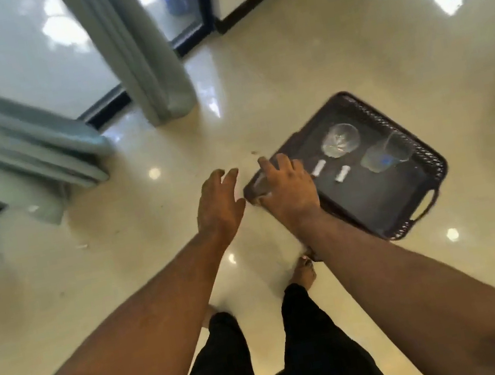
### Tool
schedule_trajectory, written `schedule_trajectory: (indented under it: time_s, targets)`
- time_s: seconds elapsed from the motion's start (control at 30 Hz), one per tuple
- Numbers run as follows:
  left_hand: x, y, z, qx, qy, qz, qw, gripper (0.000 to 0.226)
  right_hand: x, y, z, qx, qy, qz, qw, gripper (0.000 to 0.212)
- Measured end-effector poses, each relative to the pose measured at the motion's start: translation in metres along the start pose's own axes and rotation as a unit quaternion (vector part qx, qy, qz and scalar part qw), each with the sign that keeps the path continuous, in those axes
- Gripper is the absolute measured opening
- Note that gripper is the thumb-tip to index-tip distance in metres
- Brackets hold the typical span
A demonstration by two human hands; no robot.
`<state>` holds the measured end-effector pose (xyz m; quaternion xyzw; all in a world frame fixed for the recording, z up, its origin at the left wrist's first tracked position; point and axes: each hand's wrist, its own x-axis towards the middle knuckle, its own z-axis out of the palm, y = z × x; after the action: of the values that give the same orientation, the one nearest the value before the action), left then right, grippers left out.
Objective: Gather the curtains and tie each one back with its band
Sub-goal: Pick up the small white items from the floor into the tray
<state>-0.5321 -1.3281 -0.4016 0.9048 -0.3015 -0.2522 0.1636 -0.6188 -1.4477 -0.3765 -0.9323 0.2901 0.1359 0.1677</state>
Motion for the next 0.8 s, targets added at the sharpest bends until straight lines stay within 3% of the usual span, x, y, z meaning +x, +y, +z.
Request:
schedule_trajectory:
  time_s: [0.23,0.37,0.6,0.8]
  targets:
    - [-0.119,-0.214,-0.082,-0.039,0.043,-0.192,0.98,0.057,-0.013,-0.229,0.063,-0.035,-0.079,-0.165,0.983,0.069]
    - [-0.181,-0.317,-0.124,-0.061,0.083,-0.284,0.953,0.055,-0.027,-0.357,0.099,-0.059,-0.117,-0.276,0.952,0.067]
    - [-0.225,-0.431,-0.169,-0.115,0.131,-0.397,0.901,0.052,-0.012,-0.497,0.138,-0.096,-0.156,-0.366,0.912,0.057]
    - [-0.211,-0.528,-0.194,-0.16,0.141,-0.452,0.866,0.05,0.044,-0.593,0.185,-0.129,-0.205,-0.381,0.892,0.048]
